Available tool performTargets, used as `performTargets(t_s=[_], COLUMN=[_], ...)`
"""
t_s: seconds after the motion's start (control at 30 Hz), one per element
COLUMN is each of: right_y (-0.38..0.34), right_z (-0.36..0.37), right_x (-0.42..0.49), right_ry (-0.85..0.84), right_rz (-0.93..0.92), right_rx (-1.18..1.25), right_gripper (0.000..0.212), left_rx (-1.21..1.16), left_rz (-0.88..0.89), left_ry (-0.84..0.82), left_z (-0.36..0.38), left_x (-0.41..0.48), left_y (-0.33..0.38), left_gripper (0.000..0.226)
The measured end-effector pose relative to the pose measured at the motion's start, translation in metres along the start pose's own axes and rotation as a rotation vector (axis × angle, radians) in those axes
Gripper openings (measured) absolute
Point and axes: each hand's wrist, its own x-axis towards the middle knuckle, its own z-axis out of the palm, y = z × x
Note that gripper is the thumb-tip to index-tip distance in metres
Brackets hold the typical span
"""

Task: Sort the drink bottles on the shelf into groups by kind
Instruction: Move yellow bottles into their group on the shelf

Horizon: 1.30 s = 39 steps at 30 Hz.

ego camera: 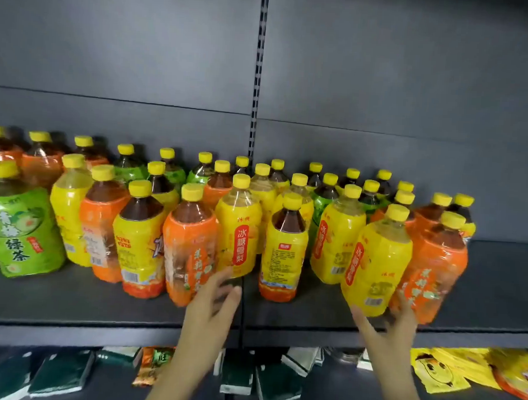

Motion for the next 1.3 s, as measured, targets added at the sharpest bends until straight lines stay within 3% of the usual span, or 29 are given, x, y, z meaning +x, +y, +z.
performTargets(t_s=[0.1, 0.23, 0.43, 0.6, 0.73, 0.93, 1.03, 1.17, 1.3], right_y=[0.003, 0.015, 0.007, 0.010, 0.014, 0.013, 0.011, 0.010, 0.014], right_z=[0.003, 0.011, 0.021, 0.014, 0.006, -0.010, -0.011, -0.009, -0.009], right_x=[0.019, 0.043, 0.065, 0.072, 0.075, 0.075, 0.075, 0.076, 0.077], right_ry=[-0.031, -0.016, 0.030, -0.064, -0.162, -0.283, -0.324, -0.334, -0.351], right_rz=[-0.020, -0.053, -0.084, -0.072, -0.017, 0.028, 0.051, 0.061, 0.047], right_rx=[0.064, -0.020, 0.139, 0.185, 0.199, 0.316, 0.339, 0.348, 0.349], right_gripper=[0.119, 0.111, 0.098, 0.092, 0.098, 0.107, 0.098, 0.117, 0.100], left_rx=[-0.037, -0.049, -0.004, 0.172, 0.188, 0.380, 0.191, -0.101, -0.178], left_rz=[-0.004, -0.042, -0.020, 0.014, -0.008, 0.006, 0.010, -0.100, -0.082], left_ry=[0.090, 0.128, 0.171, 0.259, 0.315, 0.363, 0.343, 0.346, 0.271], left_z=[0.023, 0.035, 0.046, 0.046, 0.046, 0.069, 0.077, 0.075, 0.073], left_x=[0.023, 0.042, 0.058, 0.066, 0.069, 0.055, 0.070, 0.102, 0.106], left_y=[-0.001, -0.007, -0.007, -0.007, -0.008, -0.030, -0.030, -0.026, -0.029], left_gripper=[0.048, 0.057, 0.059, 0.058, 0.060, 0.079, 0.084, 0.088, 0.079])
